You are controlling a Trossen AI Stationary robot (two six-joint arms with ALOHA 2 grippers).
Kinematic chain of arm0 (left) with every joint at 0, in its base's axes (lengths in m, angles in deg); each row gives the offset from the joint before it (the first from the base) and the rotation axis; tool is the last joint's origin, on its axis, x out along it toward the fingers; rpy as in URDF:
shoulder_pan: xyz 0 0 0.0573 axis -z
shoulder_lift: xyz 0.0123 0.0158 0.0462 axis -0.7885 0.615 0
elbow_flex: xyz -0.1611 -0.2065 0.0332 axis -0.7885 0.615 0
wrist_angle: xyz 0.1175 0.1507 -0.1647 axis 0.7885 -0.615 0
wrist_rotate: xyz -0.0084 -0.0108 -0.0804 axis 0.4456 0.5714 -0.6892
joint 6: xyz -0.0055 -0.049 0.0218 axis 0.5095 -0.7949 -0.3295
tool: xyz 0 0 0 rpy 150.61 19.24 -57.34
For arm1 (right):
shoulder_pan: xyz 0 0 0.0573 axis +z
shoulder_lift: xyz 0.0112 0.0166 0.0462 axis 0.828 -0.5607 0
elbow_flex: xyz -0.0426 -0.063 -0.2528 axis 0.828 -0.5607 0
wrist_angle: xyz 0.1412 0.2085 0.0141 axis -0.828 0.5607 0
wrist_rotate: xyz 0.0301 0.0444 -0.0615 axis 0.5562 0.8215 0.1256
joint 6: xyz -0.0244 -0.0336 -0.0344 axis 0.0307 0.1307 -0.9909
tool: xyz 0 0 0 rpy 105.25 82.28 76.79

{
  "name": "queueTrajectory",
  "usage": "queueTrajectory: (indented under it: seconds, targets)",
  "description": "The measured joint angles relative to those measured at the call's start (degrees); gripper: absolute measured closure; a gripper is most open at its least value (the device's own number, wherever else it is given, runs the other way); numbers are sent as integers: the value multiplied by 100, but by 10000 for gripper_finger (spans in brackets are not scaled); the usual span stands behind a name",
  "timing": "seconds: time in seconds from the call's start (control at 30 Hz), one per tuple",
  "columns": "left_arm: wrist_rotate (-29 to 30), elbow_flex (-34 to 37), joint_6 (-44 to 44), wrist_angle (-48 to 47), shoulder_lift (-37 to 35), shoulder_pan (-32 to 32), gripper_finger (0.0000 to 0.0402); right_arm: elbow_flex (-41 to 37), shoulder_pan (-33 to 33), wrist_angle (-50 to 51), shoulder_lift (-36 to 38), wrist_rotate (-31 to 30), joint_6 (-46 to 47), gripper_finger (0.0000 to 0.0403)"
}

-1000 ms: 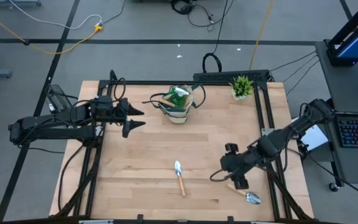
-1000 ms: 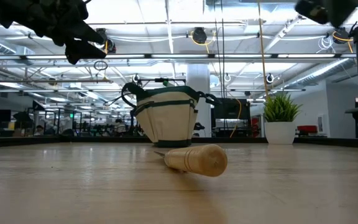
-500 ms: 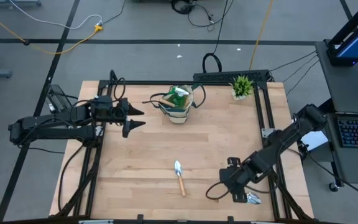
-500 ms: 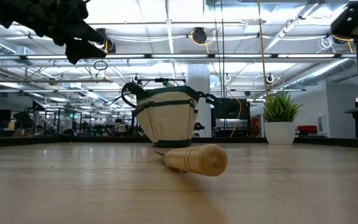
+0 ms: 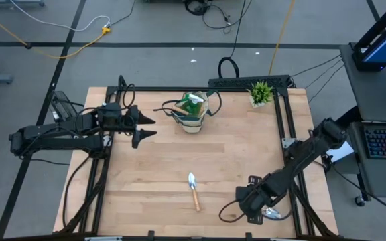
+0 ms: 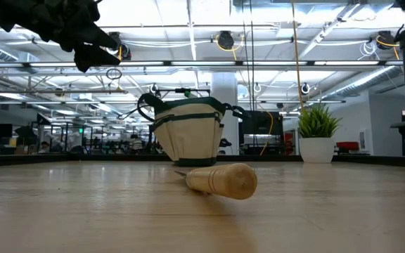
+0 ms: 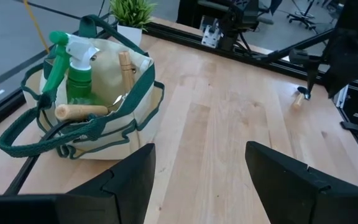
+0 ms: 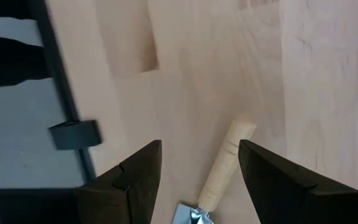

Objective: Pick & Place Garden tools in Gardening bag
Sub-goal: Put the right brown trowel into the gardening bag

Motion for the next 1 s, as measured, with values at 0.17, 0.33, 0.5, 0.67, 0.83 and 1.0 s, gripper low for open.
queueTrajectory:
  seconds: [0.17,0.33,0.5,0.67,0.83,1.0]
  targets:
    - [0,0,13,-4,0,-2,144,0,-2,2,-352,-13,147,195]
    - [-2,0,78,-24,0,-2,144,0,-7,36,-683,-23,323,195]
    - [-5,-1,107,-24,0,0,144,0,-7,44,-964,-20,442,195]
    - [-17,0,115,-24,0,-1,144,0,-7,44,-1136,-18,456,196]
    - [-17,0,118,-24,0,-2,144,7,-7,42,-1209,-22,580,210]
    - [-16,0,120,-26,-1,0,144,7,-7,46,-1214,-24,594,238]
